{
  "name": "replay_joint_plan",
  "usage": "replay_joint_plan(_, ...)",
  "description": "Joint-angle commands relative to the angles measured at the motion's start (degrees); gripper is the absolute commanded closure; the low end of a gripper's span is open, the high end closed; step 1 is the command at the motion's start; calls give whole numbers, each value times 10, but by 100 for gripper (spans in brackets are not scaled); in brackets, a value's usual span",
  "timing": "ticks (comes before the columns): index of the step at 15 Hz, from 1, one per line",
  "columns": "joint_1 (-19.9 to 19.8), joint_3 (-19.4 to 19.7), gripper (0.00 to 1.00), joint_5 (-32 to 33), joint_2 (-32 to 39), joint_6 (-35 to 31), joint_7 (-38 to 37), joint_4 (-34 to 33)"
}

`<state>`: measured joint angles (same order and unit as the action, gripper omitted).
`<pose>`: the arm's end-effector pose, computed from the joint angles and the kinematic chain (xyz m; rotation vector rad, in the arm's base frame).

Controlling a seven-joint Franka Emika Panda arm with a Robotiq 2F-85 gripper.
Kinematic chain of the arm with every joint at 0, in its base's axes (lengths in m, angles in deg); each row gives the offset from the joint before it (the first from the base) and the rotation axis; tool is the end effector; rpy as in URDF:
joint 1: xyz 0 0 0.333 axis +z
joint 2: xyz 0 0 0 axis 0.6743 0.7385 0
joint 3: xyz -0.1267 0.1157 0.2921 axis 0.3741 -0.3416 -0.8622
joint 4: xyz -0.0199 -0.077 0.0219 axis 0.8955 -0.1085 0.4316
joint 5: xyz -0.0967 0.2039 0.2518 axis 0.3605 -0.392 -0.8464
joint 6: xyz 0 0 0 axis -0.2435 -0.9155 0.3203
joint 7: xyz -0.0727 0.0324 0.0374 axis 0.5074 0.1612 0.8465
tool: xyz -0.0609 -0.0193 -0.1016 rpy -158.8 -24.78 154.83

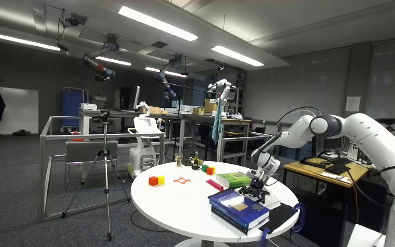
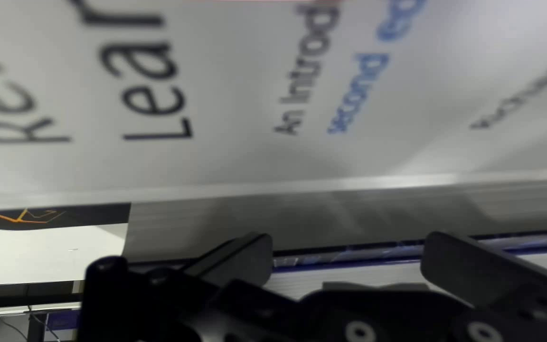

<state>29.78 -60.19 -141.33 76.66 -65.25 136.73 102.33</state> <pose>0.5994 -0.0655 0.1532 -1.7685 -1.6758 -0.7020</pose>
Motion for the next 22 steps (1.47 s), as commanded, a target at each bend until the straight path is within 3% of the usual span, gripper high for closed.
replay_joint_plan(1,9,-9,0,7,-5,-6,5,21)
replay_joint_plan(22,45,-26,0,1,-13,-42,17,50)
